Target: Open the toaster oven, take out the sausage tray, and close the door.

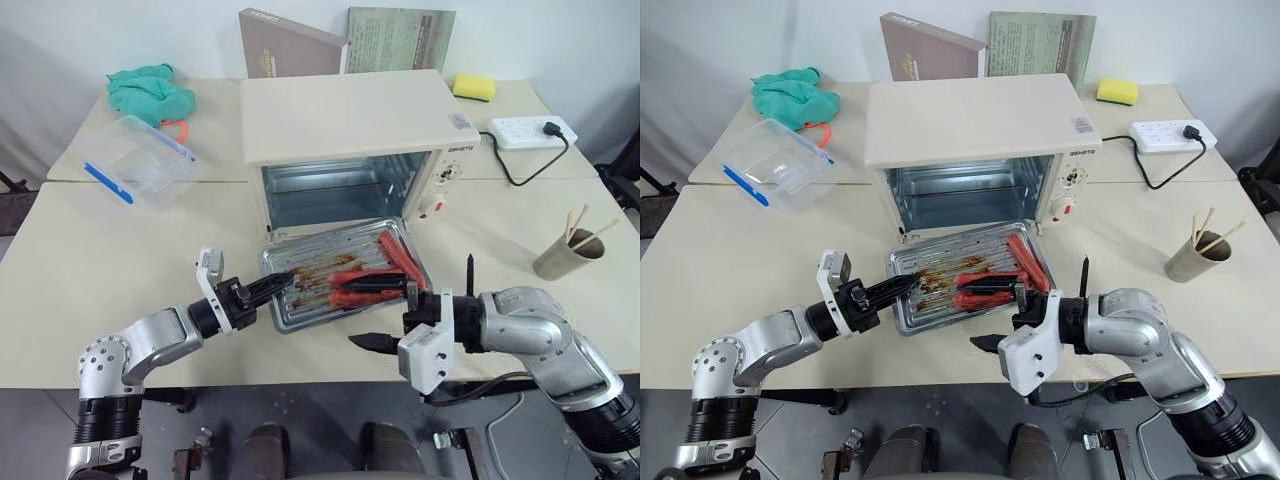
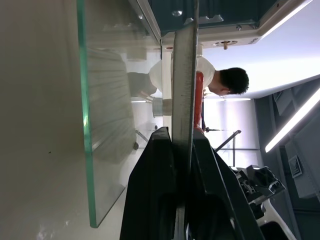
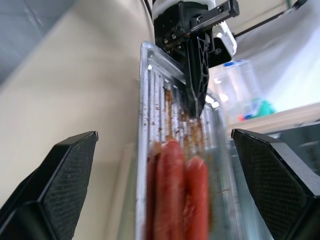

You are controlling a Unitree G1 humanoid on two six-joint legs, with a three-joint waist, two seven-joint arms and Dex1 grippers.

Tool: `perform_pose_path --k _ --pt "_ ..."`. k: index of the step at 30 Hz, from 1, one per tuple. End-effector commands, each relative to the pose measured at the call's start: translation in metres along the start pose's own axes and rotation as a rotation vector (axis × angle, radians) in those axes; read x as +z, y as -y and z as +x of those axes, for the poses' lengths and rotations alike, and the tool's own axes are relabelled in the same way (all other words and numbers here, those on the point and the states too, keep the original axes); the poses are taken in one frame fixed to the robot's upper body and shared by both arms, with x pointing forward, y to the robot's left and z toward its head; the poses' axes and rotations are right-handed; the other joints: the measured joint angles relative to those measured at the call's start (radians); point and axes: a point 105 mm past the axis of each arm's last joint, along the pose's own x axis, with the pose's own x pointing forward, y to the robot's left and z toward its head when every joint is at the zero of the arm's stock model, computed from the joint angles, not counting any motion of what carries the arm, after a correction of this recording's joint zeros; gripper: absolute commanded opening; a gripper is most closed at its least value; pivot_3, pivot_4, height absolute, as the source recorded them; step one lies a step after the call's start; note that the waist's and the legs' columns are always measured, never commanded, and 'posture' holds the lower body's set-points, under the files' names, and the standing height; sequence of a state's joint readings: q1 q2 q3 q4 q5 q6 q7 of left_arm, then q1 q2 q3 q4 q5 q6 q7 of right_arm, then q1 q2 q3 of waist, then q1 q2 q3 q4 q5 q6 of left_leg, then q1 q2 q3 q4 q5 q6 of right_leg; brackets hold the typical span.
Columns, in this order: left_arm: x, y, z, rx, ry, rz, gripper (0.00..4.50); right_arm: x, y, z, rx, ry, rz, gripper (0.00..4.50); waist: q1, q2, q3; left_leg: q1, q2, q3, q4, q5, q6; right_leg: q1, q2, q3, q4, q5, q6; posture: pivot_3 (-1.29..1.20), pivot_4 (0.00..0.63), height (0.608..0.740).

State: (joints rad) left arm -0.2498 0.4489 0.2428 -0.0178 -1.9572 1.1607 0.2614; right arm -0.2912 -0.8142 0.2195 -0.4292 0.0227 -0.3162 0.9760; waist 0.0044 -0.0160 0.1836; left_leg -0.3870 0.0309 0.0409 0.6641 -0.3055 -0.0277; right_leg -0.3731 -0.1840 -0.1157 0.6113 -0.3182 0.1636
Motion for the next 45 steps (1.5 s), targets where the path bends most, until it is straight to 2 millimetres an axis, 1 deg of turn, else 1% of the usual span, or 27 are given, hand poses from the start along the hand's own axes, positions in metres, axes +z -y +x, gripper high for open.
perform_pose_path --k 1,3,7,9,11,13,18,22,27,31,35,38,41,45 --pt "0.006 0.010 -0.014 -0.036 0.041 0.033 0.00 0.009 0.019 -0.023 -0.010 0.055 0.175 4.47 0.001 0.000 0.000 0.000 0.000 0.000 0.000 0.000 0.000 0.000 0.000 0.000 0.000 0.000 0.000 0.00 0.150 0.740" --pt "0.005 0.010 -0.019 -0.030 0.045 0.044 0.00 0.013 0.025 -0.030 0.000 0.084 0.250 4.47 -0.001 0.000 0.000 0.000 0.000 0.000 0.000 0.000 0.000 0.000 0.000 0.000 0.000 0.000 0.000 0.00 0.150 0.740" --pt "0.006 0.010 -0.028 -0.015 0.065 0.061 0.00 0.006 0.031 -0.041 0.028 0.053 0.337 4.47 0.000 0.000 0.000 0.000 0.000 0.000 -0.001 0.000 0.001 0.000 0.000 0.000 -0.001 0.000 0.000 0.00 0.150 0.740" --pt "0.011 0.013 -0.040 -0.011 0.120 0.083 0.00 -0.019 0.043 -0.054 0.011 -0.027 0.363 4.47 0.000 -0.001 0.000 0.000 0.000 0.000 0.000 -0.001 0.001 0.000 0.000 0.000 -0.001 0.000 0.000 0.00 0.150 0.740" --pt "0.012 0.012 -0.054 0.009 0.165 0.100 0.00 -0.040 0.055 -0.066 -0.026 -0.080 0.403 4.47 -0.005 -0.001 0.000 0.000 0.000 0.001 0.000 -0.001 0.001 0.000 0.000 0.001 -0.002 0.000 0.000 0.00 0.150 0.740" --pt "0.008 0.013 -0.063 0.018 0.193 0.113 0.00 -0.050 0.060 -0.071 -0.046 -0.092 0.438 4.47 -0.005 -0.001 0.000 0.000 0.000 0.001 0.000 -0.001 0.001 0.000 0.000 0.001 -0.002 0.001 -0.001 0.00 0.150 0.740" --pt "-0.003 0.008 -0.086 0.074 0.238 0.116 0.00 -0.071 0.062 -0.076 -0.078 -0.122 0.493 4.47 -0.003 0.000 0.000 -0.001 0.000 0.002 -0.003 -0.001 0.001 -0.001 0.000 0.001 -0.004 0.001 -0.001 0.00 0.150 0.740" --pt "-0.001 0.006 -0.117 0.129 0.363 0.118 0.00 -0.100 0.059 -0.082 -0.110 -0.192 0.546 4.47 -0.005 0.000 0.000 -0.001 0.000 0.003 -0.001 -0.001 0.001 -0.001 0.000 0.001 -0.004 0.001 -0.001 0.00 0.150 0.740" --pt "-0.004 0.005 -0.143 0.167 0.509 0.106 0.00 -0.123 0.055 -0.087 -0.159 -0.229 0.598 4.47 -0.005 0.000 0.001 -0.001 0.000 0.003 -0.001 -0.001 0.001 -0.001 0.000 0.001 -0.005 0.001 -0.001 0.00 0.150 0.740" --pt "-0.011 0.005 -0.152 0.187 0.568 0.094 0.00 -0.136 0.046 -0.087 -0.161 -0.253 0.634 4.47 -0.005 0.000 0.001 -0.001 0.000 0.003 -0.001 -0.002 0.002 -0.001 0.000 0.002 -0.005 0.001 -0.001 0.00 0.150 0.740" --pt "-0.019 0.008 -0.155 0.184 0.601 0.094 0.00 -0.145 0.033 -0.084 -0.146 -0.274 0.670 4.47 -0.005 0.000 0.001 -0.001 0.000 0.004 -0.001 -0.002 0.002 -0.001 0.000 0.002 -0.007 0.001 -0.001 0.00 0.150 0.740" --pt "-0.027 0.009 -0.155 0.190 0.596 0.085 0.00 -0.149 0.029 -0.084 -0.142 -0.285 0.670 4.47 -0.005 0.000 0.001 -0.001 0.000 0.004 -0.001 -0.002 0.002 -0.001 0.000 0.002 -0.008 0.001 -0.001 0.00 0.150 0.740" --pt "-0.028 0.009 -0.163 0.208 0.636 0.082 0.00 -0.152 0.027 -0.085 -0.138 -0.296 0.670 4.47 -0.005 0.000 0.001 0.000 0.000 0.004 -0.001 -0.002 0.002 -0.001 0.000 0.002 -0.009 0.001 -0.001 0.00 0.150 0.740" --pt "-0.028 0.014 -0.171 0.211 0.691 0.101 0.00 -0.161 0.022 -0.087 -0.137 -0.337 0.684 4.47 -0.005 0.000 0.001 0.000 0.000 0.004 0.000 -0.003 0.002 -0.001 0.000 0.002 -0.009 0.001 -0.001 0.00 0.150 0.740"
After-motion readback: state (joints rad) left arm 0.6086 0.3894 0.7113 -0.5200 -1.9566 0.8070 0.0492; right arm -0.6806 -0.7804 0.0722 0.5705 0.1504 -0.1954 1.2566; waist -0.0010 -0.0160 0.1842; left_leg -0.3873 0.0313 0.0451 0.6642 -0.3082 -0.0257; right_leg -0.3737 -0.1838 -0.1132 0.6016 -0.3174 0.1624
